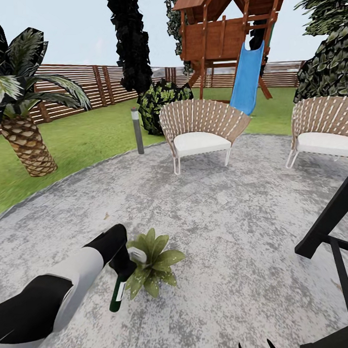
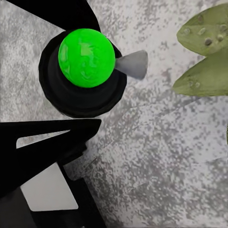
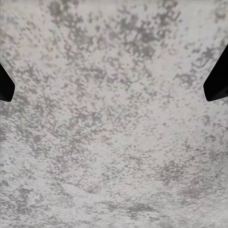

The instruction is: Pick up the pesticide atomizer in the garden and spray insectifuge to fully cover both potted plants in the garden.

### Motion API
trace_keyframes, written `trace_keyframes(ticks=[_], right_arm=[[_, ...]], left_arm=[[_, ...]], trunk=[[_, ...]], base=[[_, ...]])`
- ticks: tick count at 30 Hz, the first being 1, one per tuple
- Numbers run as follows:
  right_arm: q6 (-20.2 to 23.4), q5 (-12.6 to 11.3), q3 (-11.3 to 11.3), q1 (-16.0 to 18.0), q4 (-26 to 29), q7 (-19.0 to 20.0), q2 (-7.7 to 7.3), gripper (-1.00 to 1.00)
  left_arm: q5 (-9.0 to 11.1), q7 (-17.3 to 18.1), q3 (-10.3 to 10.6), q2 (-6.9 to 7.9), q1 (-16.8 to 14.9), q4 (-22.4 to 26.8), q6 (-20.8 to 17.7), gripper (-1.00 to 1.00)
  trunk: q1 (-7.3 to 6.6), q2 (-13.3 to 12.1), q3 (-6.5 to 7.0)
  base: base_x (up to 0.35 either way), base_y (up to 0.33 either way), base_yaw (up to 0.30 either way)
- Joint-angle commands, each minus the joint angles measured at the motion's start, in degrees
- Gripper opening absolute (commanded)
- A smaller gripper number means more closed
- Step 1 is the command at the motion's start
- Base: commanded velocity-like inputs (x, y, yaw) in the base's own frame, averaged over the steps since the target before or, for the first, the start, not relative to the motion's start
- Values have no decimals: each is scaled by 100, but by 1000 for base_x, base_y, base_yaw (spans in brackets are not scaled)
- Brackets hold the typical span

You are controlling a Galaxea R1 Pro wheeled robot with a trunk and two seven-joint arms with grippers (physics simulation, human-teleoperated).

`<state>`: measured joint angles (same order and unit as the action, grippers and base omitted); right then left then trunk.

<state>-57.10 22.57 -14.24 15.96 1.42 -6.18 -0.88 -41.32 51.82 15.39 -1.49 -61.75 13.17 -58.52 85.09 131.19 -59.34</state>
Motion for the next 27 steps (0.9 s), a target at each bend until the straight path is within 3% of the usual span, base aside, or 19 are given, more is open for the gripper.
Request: trace_keyframes(ticks=[1, 12, 19, 27], right_arm=[[-12, 63, -8, 4, -5, -59, 0, 100], [-12, 63, -8, 4, -7, -59, 0, 100], [-12, 63, -8, 4, -10, -59, 0, 100], [-12, 55, -8, 4, -2, -59, 0, 100]], left_arm=[[-60, 57, 9, 5, -8, 10, -19, -100], [-45, 57, 42, 40, -172, -39, -10, -100], [-52, 57, 43, 126, -120, -59, -2, -100], [-52, 57, 51, 64, -180, -51, -7, -100]], trunk=[[-1, 2, -5], [-1, 2, -5], [-1, 2, -5], [-1, 2, -5]], base=[[0, 0, 0], [0, 4, 0], [0, 206, 0], [40, 31, 0]])
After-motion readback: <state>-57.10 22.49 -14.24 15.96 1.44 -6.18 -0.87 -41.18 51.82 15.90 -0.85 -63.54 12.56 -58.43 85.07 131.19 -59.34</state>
